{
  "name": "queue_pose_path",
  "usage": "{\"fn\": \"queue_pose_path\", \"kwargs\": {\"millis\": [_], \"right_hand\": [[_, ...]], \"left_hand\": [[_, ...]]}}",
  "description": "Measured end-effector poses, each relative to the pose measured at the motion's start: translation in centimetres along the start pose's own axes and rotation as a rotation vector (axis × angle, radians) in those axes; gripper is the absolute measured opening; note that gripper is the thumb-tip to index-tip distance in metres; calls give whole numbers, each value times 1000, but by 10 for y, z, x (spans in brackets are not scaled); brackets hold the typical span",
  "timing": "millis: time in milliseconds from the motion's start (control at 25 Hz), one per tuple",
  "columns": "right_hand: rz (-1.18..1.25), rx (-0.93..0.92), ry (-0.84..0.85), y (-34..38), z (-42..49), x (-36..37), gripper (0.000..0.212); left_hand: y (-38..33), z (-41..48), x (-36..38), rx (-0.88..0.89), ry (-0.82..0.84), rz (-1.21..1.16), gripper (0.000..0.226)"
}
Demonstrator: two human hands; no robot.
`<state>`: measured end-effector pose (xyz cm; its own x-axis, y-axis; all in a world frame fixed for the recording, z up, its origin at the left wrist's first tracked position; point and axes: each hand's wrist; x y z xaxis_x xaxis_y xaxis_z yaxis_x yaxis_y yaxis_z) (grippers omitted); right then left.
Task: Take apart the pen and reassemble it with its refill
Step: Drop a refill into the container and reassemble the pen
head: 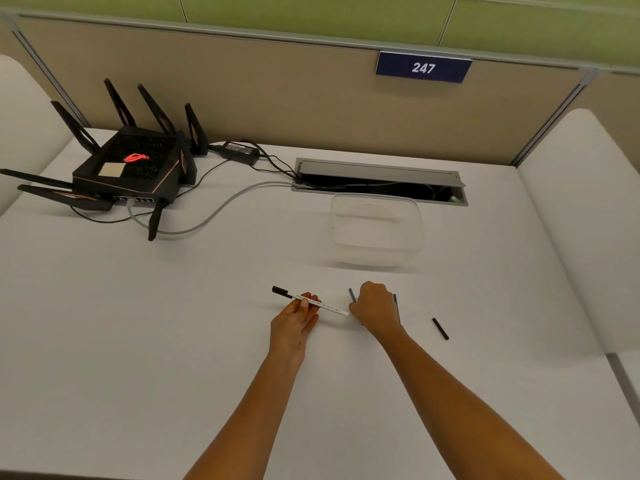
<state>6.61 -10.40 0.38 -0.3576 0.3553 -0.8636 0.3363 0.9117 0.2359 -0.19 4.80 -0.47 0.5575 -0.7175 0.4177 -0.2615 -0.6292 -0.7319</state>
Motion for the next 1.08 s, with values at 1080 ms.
{"fn": "queue_pose_path", "kwargs": {"millis": [1080], "right_hand": [[208, 63, -28, 92, 133, -63, 31]], "left_hand": [[-28, 51, 15, 1, -11, -85, 15]]}}
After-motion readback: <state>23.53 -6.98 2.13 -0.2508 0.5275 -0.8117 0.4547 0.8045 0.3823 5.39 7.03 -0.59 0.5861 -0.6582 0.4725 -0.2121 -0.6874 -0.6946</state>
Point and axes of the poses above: each hand's wrist, its own z-axis towards the middle knuckle, its own x-axis out of the palm, y = z × x, and after that the axes turned 10 degrees about x, right-handed
